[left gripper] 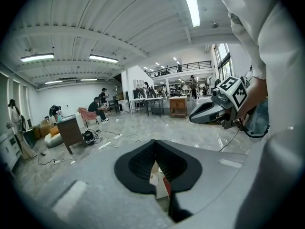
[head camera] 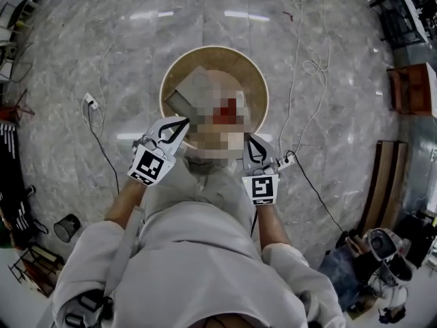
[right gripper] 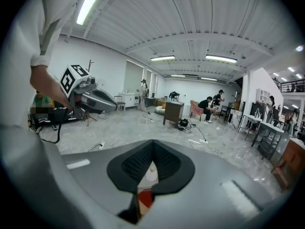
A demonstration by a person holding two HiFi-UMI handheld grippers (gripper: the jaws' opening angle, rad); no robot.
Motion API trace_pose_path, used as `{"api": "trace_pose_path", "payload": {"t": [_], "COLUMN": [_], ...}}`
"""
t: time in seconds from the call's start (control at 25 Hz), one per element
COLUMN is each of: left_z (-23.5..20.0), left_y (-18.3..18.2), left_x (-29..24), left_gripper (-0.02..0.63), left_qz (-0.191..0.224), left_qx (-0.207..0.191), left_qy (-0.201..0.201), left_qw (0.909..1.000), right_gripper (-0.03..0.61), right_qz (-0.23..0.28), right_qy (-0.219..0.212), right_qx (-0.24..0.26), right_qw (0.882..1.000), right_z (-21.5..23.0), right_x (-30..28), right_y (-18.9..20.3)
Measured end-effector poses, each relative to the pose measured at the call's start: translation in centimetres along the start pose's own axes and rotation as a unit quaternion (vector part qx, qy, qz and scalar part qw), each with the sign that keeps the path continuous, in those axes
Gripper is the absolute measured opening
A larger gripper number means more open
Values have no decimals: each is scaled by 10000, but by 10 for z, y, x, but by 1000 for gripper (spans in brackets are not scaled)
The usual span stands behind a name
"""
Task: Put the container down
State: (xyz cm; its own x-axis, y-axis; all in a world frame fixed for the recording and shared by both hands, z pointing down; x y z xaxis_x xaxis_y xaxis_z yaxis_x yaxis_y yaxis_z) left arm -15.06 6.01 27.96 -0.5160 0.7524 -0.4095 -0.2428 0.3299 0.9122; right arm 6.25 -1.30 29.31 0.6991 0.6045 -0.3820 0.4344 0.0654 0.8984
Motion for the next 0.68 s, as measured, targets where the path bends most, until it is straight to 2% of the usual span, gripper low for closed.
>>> {"api": "trace_pose_path", "payload": {"t": [0.36, 0.68], "left_z": [14, 7], "left_y": [-5, -16], "left_x": [-2, 1], "left_gripper": [6, 6], "left_qz": [-72, -117], "left_qx": [-12, -48], "left_qy": [64, 11], "left_qw": [10000, 9999], "right_gripper": [3, 3], "right_qz": [69, 90], "right_qy": [-69, -68], "right_qx": [105, 141], "right_qw": [9999, 9998], "right_z": [4, 12], "right_x": [7, 5], "right_y": [-8, -19]}}
Point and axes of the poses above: the fingertips, and each gripper's own axes: x backward along the fingers, z to its right, y out of its underside, the point moved 6 cm from there along x, backward along the fingers, and after that the axes turned 12 degrees about y, right-handed, at the moved point
